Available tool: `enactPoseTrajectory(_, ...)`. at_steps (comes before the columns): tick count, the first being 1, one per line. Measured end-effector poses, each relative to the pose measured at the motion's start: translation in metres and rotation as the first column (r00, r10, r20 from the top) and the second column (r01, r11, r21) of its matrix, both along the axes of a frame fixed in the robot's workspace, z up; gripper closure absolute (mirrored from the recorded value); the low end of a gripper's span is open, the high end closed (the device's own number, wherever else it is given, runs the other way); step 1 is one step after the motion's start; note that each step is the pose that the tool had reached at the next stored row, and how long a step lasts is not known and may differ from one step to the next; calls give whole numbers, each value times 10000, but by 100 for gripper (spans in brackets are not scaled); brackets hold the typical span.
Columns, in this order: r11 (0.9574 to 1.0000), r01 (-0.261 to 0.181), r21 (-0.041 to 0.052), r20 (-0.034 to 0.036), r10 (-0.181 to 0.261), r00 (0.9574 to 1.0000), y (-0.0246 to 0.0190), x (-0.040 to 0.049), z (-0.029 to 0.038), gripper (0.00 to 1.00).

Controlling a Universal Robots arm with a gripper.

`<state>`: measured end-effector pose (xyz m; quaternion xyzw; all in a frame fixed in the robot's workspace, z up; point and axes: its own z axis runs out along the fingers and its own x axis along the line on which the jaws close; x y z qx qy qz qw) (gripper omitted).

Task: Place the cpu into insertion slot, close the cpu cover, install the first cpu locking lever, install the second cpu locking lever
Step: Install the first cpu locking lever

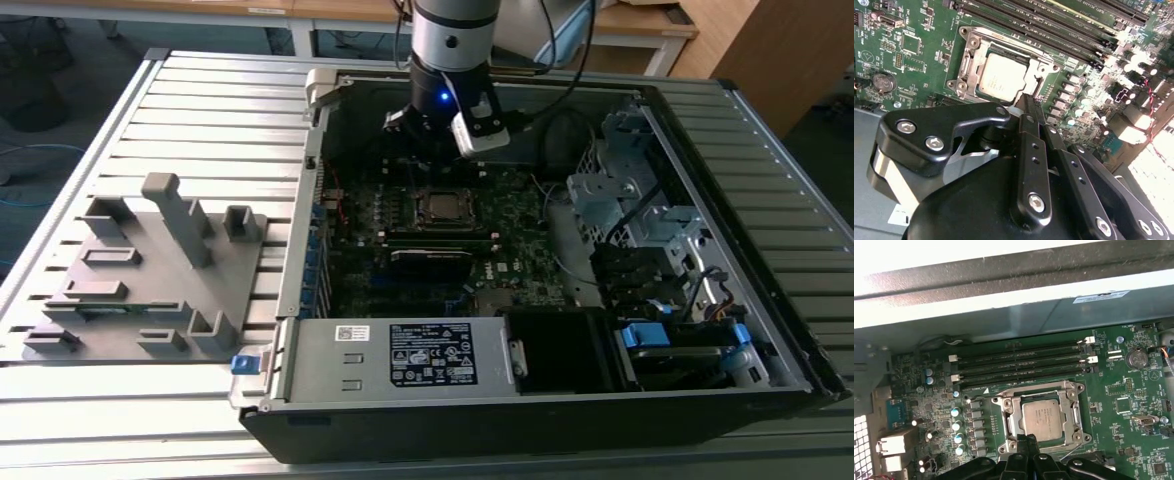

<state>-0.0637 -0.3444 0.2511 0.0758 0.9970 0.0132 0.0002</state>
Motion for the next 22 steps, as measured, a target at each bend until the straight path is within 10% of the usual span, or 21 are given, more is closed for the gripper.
enactPoseTrajectory(22,10000,1,10,11,-1,10000,0,-131,76,90)
